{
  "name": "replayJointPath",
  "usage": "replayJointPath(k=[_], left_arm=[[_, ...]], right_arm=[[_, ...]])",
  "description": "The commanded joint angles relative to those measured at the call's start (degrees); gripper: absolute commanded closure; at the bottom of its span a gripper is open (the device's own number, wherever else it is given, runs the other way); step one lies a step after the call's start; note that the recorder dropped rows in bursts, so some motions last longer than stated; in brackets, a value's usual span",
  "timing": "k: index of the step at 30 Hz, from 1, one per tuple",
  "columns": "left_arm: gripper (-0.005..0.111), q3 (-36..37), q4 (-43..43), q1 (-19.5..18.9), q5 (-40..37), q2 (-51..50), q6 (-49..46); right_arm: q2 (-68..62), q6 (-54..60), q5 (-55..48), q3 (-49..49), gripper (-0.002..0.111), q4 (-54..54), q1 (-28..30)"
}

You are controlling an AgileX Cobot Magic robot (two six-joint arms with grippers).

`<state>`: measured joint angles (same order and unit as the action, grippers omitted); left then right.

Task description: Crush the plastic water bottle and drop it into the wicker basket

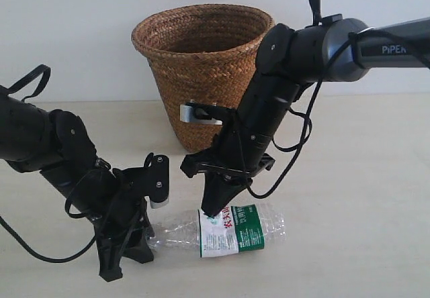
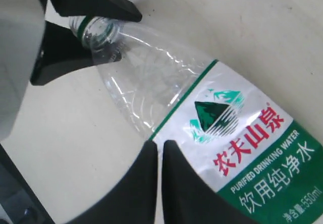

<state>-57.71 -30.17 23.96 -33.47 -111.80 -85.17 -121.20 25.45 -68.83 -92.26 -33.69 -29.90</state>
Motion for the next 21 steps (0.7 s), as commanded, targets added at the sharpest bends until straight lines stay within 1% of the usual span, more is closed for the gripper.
replayJointPath(k=[1,7,10,13,21], left_arm=[[0.102,0.33,1.04,0.11,-0.59,-0.81,0.41],[0.102,0.33,1.04,0.11,-0.59,-0.81,0.81],[0.102,0.33,1.04,0.11,-0.59,-0.81,0.96],[0.102,0.33,1.04,0.11,-0.59,-0.81,0.96],[0.102,0.33,1.04,0.11,-0.59,-0.81,1.06]], right_arm=[[0.55,-1.66,1.76,0.25,0.108,-1.12,0.16],[0.44,-4.33,3.19,0.25,0.108,-1.75,0.16],[-1.61,-6.03,3.19,0.25,0.108,-2.8,0.16],[-3.49,-5.27,3.19,0.25,0.108,-5.78,0.16],[-8.27,-4.8,7.02,0.25,0.108,-5.33,0.16]])
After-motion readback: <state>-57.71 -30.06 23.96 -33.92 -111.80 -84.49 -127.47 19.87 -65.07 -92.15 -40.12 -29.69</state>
